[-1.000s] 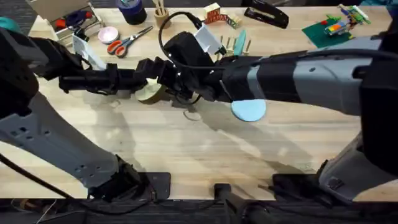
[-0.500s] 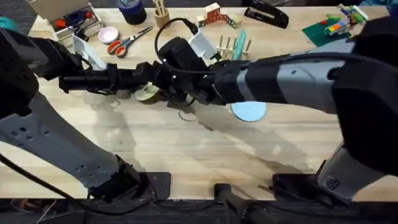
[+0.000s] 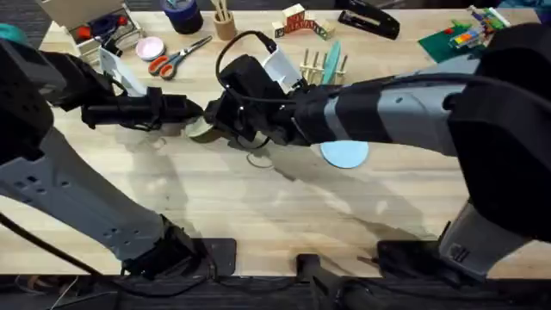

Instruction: Pick up the plates from the table one by one and place each into a slot on the dish rack.

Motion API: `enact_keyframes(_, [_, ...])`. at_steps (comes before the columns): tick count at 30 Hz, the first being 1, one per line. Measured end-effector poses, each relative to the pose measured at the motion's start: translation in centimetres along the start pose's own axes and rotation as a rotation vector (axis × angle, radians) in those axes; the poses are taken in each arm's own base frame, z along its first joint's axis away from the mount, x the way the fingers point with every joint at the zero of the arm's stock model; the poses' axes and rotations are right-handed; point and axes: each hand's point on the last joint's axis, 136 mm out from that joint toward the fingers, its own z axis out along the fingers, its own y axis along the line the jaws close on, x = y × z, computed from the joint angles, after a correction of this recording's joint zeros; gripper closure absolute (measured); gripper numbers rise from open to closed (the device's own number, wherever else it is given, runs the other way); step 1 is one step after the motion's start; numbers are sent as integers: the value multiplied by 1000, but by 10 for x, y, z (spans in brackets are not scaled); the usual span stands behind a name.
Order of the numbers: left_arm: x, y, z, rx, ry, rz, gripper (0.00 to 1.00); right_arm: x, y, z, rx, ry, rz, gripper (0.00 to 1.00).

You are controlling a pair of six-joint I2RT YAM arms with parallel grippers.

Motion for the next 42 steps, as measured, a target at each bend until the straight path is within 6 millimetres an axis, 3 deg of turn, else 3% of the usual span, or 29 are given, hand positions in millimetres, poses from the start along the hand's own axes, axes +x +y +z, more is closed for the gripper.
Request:
enact_keyframes(15, [3, -2, 0, 6, 10, -12, 962, 3, -4, -1, 12, 41, -12, 969])
enact_keyframes(19, [4, -5, -5, -34, 23, 10, 962, 1, -10, -12, 54, 63, -36, 969])
enact_keyframes(27, [-13, -50, -30, -168, -13, 191, 962, -27, -16, -61, 150, 19, -125, 969])
enact_keyframes(36, [-1, -120, -17, -351, 66, 414, 963, -58, -17, -143, 295, -84, -294, 969])
enact_keyframes(42, [12, -169, -12, -472, 61, 575, 963, -85, -5, -198, 382, -135, -422, 970])
